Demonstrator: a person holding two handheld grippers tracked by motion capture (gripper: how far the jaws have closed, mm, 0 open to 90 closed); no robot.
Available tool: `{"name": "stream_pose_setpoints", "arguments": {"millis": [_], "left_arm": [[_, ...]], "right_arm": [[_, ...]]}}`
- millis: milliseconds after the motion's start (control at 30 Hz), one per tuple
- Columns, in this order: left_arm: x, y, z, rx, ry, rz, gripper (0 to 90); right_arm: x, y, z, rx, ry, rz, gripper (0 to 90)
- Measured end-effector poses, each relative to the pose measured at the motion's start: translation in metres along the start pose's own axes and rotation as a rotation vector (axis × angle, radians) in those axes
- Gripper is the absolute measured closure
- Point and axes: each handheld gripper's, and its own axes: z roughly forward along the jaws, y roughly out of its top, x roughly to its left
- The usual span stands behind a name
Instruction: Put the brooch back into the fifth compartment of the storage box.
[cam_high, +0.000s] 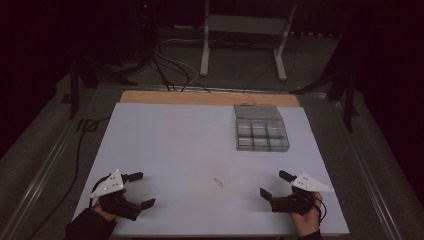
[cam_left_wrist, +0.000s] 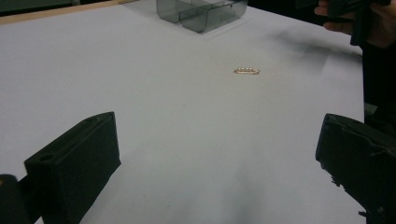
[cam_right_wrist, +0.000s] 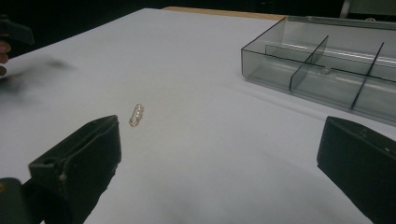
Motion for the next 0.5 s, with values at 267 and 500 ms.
{"name": "stream_pose_setpoints", "arguments": {"millis": [267, 500], "left_arm": [[0.0029, 0.0002, -0.0019, -0.016, -0.007, -0.016, 1.2], [0.0039, -0.0002, -0.002, -0.016, -0.01, -0.023, 1.1]], "right_arm": [[-0.0003, 0.0001, -0.0015, 0.007, 0.019, 0.006, 0.0], [-0.0041, -0.002, 0.0046, 0.067, 0.021, 0.041, 0.0]]}}
